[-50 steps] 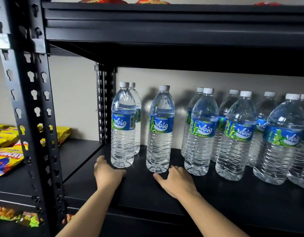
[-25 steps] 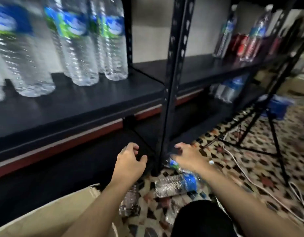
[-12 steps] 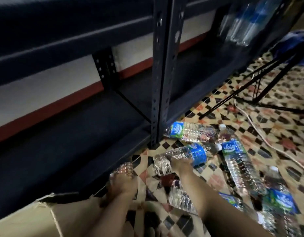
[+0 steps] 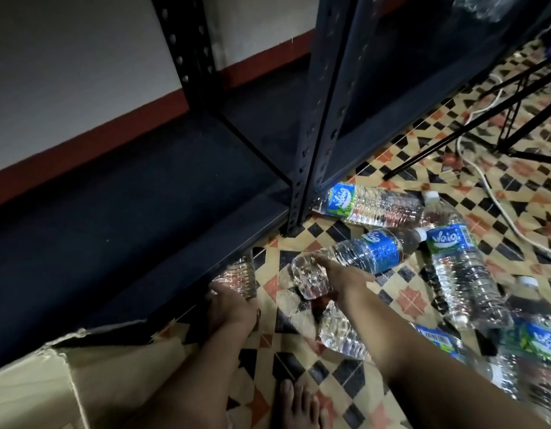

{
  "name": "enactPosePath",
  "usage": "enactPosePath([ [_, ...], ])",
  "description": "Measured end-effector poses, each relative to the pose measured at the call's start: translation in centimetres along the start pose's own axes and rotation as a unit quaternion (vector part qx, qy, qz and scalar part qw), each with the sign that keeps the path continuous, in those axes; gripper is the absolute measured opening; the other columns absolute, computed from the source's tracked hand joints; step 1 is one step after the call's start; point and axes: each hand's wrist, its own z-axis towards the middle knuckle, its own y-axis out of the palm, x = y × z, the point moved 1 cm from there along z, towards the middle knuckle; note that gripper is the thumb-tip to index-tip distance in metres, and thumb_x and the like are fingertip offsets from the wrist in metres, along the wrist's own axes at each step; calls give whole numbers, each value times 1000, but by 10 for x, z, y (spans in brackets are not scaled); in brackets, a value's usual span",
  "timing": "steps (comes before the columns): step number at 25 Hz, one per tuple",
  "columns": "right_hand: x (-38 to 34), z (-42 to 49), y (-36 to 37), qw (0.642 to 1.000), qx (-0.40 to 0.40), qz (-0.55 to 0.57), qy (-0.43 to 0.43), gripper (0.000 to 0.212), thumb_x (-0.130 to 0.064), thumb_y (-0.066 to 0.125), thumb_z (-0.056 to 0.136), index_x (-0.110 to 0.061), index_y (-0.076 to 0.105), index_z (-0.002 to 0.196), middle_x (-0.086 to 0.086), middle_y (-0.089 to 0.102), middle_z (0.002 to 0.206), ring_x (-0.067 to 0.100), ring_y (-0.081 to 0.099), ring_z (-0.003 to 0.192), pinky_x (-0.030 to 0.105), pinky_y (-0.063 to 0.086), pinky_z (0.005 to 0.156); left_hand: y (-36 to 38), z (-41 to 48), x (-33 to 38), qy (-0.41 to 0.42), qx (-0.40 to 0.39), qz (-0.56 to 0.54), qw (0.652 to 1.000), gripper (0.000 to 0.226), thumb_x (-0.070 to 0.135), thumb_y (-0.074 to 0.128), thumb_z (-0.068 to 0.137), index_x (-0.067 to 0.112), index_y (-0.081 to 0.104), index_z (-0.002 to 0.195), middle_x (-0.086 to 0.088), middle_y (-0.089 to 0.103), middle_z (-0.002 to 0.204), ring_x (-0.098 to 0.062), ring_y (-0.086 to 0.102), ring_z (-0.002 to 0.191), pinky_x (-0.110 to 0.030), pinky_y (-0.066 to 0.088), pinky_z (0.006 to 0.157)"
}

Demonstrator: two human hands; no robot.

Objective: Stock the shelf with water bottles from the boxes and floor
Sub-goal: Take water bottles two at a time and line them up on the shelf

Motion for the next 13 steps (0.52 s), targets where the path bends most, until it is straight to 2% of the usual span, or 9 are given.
enactPosePath([
  [1,3,-3,-2,998,8,-57,9,130,-52,85,62,8,9,150,20,56,126,40,57,118,45,47,101,0,-2,-1,0,-7,4,1000,101,37,75,81,4,8,150,-18,31,148,-35,45,129,-43,48,98],
  [2,5,-11,-6,994,-2,-111,10,134,-56,85,58,4,10,151,21,55,134,41,54,122,47,43,106,2,-3,-2,3,-18,6,1000,103,36,76,80,4,9,150,-17,31,149,-36,44,130,-43,46,101],
  [4,18,-22,-12,982,-34,-184,4,135,-63,87,51,0,19,149,23,58,131,39,59,116,47,46,105,6,-4,-8,1,-42,-10,999,104,33,81,76,5,13,149,-16,36,147,-36,47,128,-42,47,101],
  [6,33,-30,-23,976,-60,-209,-5,112,-53,88,61,-10,25,143,20,63,121,32,67,100,40,55,91,8,-12,-15,0,-56,-21,998,112,34,88,64,11,17,147,-13,45,143,-34,51,124,-42,46,102],
  [8,50,-28,-30,968,-66,-244,-11,81,-41,81,76,-2,43,136,14,71,100,24,70,79,35,60,73,9,-21,-20,-7,-73,0,997,117,36,92,53,13,21,144,-11,49,139,-32,51,123,-38,44,104],
  [10,60,-25,-41,954,-73,-291,-5,85,-38,80,77,17,42,128,4,73,79,18,69,67,27,55,60,12,-28,-24,-22,-117,56,991,118,43,90,54,8,22,144,-11,44,143,-30,47,129,-33,41,106],
  [11,62,-24,-47,947,-78,-313,-2,77,-36,79,79,22,43,115,2,71,76,15,66,67,24,53,62,14,-32,-25,-23,-131,108,985,120,51,86,56,6,20,146,-12,38,147,-30,43,132,-33,39,108],
  [12,62,-25,-51,942,-83,-325,-4,55,-32,75,84,15,49,95,0,67,78,11,62,69,18,48,69,18,-33,-25,-24,-145,131,980,122,61,78,58,7,19,149,-14,30,151,-31,38,136,-35,36,110],
  [13,60,-28,-55,935,-87,-344,2,34,-30,70,89,0,55,87,-4,62,81,6,55,71,14,41,75,20,-35,-23,-26,-155,128,979,120,68,70,61,8,18,152,-16,23,155,-33,32,139,-37,31,112],
])
